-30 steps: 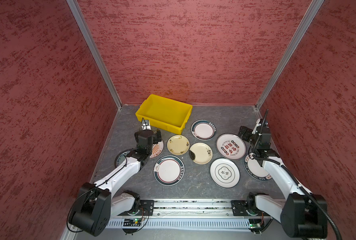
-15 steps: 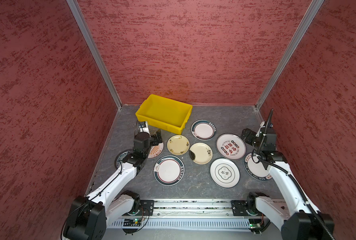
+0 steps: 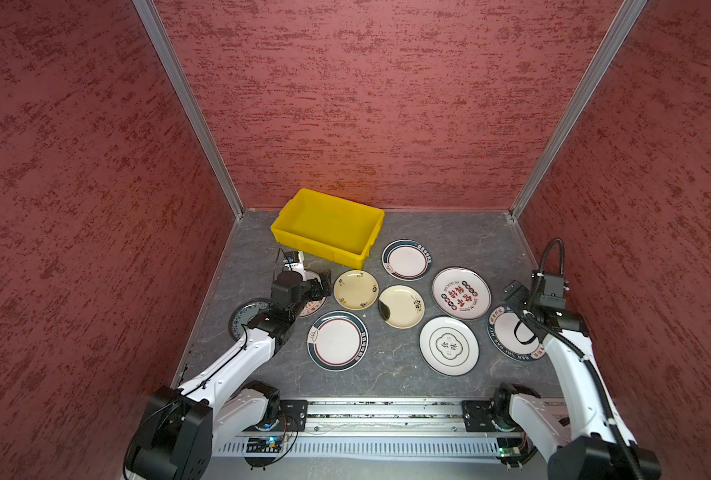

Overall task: Place the plates into the plastic bin on the countertop
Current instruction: 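Move right gripper to the green-rimmed plate while left gripper moves over sunburst plate, then lower the right gripper onto the HAO SHI HAO WEI plate rim and pinch it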

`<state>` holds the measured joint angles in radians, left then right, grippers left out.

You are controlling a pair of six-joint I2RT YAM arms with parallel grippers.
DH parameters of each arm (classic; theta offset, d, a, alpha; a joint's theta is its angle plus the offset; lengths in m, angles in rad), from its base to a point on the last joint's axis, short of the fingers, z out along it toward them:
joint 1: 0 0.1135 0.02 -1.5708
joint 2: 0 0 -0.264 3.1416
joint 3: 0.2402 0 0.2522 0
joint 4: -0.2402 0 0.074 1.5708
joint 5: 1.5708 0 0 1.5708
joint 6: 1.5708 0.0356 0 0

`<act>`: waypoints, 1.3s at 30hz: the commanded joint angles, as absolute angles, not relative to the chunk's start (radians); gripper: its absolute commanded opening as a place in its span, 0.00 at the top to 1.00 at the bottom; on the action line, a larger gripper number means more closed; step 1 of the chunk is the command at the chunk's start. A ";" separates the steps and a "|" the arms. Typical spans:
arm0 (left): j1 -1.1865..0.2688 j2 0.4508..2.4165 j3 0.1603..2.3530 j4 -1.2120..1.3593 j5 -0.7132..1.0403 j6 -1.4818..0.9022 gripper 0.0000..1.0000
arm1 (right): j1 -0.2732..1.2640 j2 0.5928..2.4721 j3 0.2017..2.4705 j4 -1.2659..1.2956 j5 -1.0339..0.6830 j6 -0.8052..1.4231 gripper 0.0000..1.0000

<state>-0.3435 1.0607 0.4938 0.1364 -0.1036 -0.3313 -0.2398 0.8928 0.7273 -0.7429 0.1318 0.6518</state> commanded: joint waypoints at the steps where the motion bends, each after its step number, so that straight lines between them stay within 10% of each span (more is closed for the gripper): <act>1: -0.350 1.088 0.495 0.137 -0.110 -0.294 0.01 | -0.299 0.857 0.706 -0.840 0.159 0.728 0.01; 39: -0.348 1.139 0.491 0.173 -0.087 -0.285 0.01 | -0.423 0.877 0.403 -0.811 -0.117 0.927 0.01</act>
<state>-0.3481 1.1286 0.4938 0.1577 -0.0692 -0.2909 -0.4171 0.8635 0.4133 -0.8585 -0.1123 0.9108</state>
